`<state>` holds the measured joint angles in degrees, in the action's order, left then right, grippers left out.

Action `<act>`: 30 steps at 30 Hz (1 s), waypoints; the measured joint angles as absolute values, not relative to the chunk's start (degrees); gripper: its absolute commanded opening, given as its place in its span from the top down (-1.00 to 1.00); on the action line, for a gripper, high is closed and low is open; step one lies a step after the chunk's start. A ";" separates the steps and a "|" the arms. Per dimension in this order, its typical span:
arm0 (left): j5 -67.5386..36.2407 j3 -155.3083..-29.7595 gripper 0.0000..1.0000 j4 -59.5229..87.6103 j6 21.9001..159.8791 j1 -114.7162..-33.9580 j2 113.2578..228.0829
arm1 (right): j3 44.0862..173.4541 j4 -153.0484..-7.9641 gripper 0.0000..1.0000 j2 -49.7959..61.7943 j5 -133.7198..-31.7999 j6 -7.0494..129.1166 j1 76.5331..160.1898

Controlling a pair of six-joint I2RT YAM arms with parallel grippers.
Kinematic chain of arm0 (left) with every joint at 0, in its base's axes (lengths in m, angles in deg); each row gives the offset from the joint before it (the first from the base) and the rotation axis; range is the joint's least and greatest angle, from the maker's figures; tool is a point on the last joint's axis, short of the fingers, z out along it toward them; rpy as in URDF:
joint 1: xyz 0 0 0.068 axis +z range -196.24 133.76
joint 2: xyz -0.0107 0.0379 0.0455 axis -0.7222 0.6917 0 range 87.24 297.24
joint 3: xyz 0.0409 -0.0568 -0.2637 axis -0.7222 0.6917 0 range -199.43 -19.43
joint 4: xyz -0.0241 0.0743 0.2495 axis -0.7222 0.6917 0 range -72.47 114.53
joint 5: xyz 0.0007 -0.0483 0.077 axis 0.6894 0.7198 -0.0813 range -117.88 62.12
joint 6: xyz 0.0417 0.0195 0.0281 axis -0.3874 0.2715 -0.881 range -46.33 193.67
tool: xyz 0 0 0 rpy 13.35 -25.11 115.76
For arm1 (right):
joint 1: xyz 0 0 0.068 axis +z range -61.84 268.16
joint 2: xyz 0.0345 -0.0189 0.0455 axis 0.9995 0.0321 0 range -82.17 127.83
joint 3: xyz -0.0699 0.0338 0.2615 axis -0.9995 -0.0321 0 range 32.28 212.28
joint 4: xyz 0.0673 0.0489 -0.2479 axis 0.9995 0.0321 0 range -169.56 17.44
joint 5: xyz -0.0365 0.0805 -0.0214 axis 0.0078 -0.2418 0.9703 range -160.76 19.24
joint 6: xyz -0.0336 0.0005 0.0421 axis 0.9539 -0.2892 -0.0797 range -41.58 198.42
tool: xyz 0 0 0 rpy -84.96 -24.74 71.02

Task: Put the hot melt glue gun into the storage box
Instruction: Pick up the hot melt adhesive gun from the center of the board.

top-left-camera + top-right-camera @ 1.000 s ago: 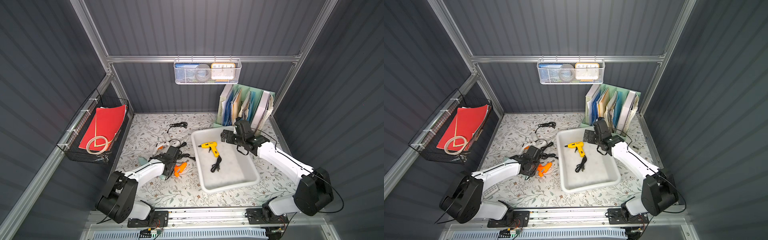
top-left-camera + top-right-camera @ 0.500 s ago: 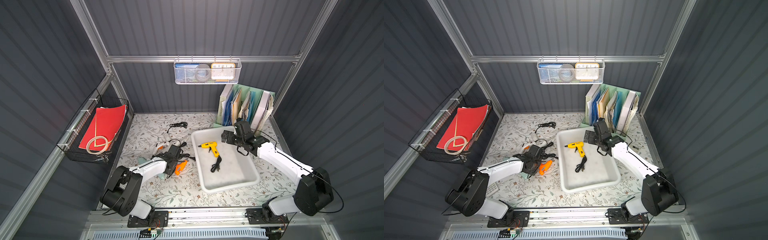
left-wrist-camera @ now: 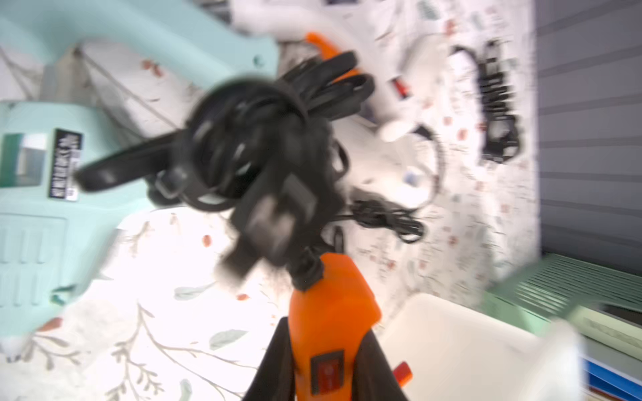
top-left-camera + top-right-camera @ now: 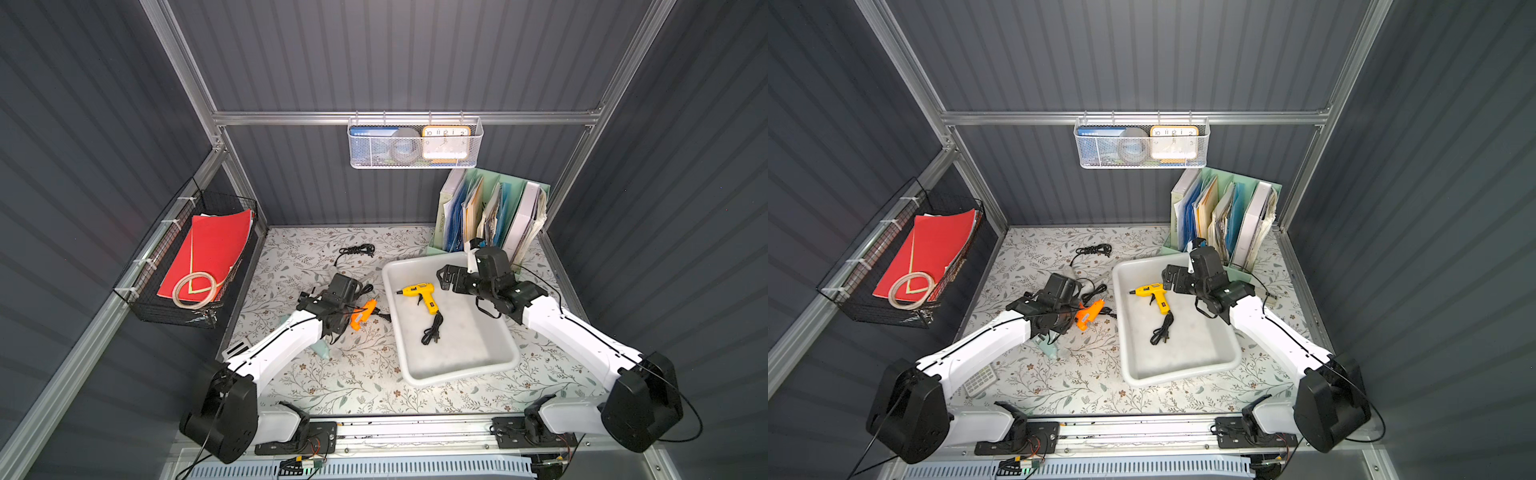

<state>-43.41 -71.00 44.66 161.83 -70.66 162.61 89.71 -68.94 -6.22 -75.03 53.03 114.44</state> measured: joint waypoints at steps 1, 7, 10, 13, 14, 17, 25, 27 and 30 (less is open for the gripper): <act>-43.56 -71.74 1.00 44.73 161.46 -70.66 162.18 | 89.34 -70.36 -0.98 -6.42 -76.52 53.01 114.64; -43.78 -75.11 1.00 44.66 159.49 -70.62 161.98 | 87.89 -79.33 -0.90 -5.98 -85.22 51.85 115.88; -43.80 -76.18 1.00 44.38 158.88 -70.47 161.92 | 87.87 -84.29 -0.80 -4.34 -89.04 50.30 116.76; -43.80 -76.49 1.00 43.81 158.55 -69.85 161.43 | 87.87 -89.45 -0.72 -1.52 -92.26 48.73 118.03; -43.80 -76.57 1.00 43.72 158.46 -69.75 161.28 | 87.87 -90.74 -0.70 -0.63 -92.91 48.27 118.42; -43.74 -76.66 1.00 42.56 158.42 -68.91 160.43 | 87.87 -94.67 -0.64 2.52 -94.77 47.22 120.13; -39.69 -76.66 1.00 39.31 158.44 -65.26 158.66 | 87.94 -106.30 -0.57 7.77 -96.45 44.79 124.82; -38.01 -76.66 1.00 38.45 158.44 -64.26 158.61 | 88.51 -109.60 -0.51 9.82 -96.43 43.76 125.59; -35.82 -76.75 1.00 37.80 158.42 -63.49 158.61 | 91.28 -113.38 -0.44 14.63 -96.76 41.67 126.38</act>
<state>-35.82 -76.75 37.80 158.42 -63.49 158.61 91.28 -113.38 14.63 -96.76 41.67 126.38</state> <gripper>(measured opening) 0.237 0.736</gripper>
